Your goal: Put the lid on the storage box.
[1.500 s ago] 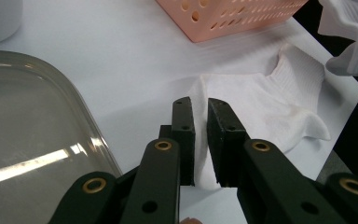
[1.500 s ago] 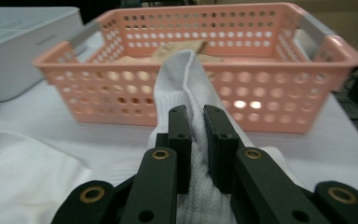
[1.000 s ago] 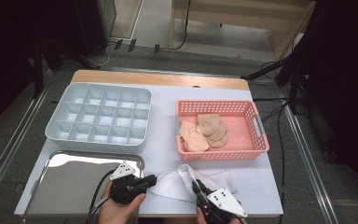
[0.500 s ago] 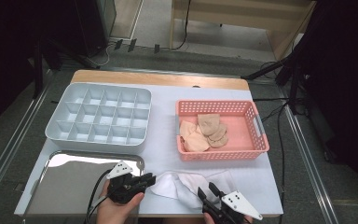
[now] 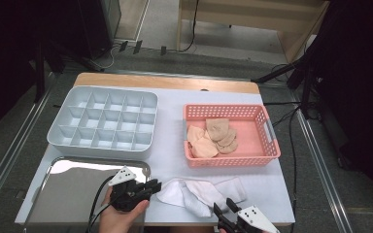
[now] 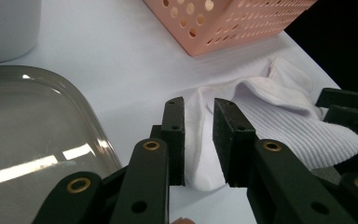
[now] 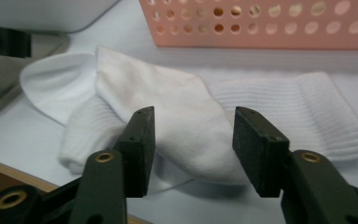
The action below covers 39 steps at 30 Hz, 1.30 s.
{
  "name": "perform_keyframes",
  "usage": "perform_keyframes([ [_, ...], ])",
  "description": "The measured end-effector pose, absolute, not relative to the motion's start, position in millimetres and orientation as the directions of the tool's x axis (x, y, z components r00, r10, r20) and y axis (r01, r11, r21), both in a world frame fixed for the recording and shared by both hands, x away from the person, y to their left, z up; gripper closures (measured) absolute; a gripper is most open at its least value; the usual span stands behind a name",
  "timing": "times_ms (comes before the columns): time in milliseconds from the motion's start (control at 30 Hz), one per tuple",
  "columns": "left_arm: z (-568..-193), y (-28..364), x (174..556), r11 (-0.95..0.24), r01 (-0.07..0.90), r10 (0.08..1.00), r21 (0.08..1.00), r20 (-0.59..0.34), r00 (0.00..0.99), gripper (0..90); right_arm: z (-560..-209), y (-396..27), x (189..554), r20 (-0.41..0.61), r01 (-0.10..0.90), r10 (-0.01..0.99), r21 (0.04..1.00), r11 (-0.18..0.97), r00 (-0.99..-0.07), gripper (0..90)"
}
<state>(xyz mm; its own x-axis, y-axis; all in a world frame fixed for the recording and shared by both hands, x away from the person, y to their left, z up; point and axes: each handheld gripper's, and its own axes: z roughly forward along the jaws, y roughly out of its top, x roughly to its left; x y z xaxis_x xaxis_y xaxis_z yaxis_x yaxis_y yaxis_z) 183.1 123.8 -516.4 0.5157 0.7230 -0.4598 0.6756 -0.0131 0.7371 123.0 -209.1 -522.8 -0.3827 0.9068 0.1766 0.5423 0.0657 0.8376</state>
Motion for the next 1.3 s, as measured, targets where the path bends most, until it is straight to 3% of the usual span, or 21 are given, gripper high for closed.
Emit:
perform_keyframes([
  [33,-516,123,183,-0.016,0.675,0.724,0.737,-0.457,0.516,75.6,-526,-210,125,0.173,0.55,0.907,0.832,0.075,-0.384,50.3],
  [167,-516,123,183,-0.011,0.674,0.722,0.738,-0.46,0.516,76.0,-532,-213,128,0.178,0.578,0.896,0.81,0.101,-0.406,81.4],
  [233,-516,124,183,-0.011,0.675,0.723,0.738,-0.46,0.515,76.1,-528,-215,128,0.205,0.578,0.889,0.812,0.079,-0.409,88.6],
  [400,-515,124,183,-0.007,0.673,0.72,0.74,-0.463,0.517,76.0,-510,-214,130,0.242,0.542,0.873,0.84,0.029,-0.423,89.6],
  [633,-512,120,181,-0.018,0.662,0.694,0.749,-0.467,0.548,72.2,-489,-180,140,0.236,0.492,0.825,0.869,0.058,-0.513,89.6],
  [867,-508,106,176,-0.091,0.612,0.65,0.786,-0.418,0.634,54.3,-481,-150,151,0.237,0.477,0.79,0.876,0.078,-0.565,89.6],
  [1100,-503,88,172,-0.204,0.52,0.66,0.83,-0.275,0.699,39.7,-475,-134,149,0.239,0.469,0.749,0.877,0.106,-0.617,89.5],
  [1200,-504,82,171,-0.243,0.487,0.653,0.839,-0.23,0.722,42.7,-476,-132,148,0.25,0.467,0.73,0.878,0.106,-0.635,89.6],
  [1300,-504,81,170,-0.242,0.475,0.647,0.846,-0.224,0.729,61.2,-477,-133,145,0.269,0.463,0.703,0.881,0.097,-0.658,89.5],
])
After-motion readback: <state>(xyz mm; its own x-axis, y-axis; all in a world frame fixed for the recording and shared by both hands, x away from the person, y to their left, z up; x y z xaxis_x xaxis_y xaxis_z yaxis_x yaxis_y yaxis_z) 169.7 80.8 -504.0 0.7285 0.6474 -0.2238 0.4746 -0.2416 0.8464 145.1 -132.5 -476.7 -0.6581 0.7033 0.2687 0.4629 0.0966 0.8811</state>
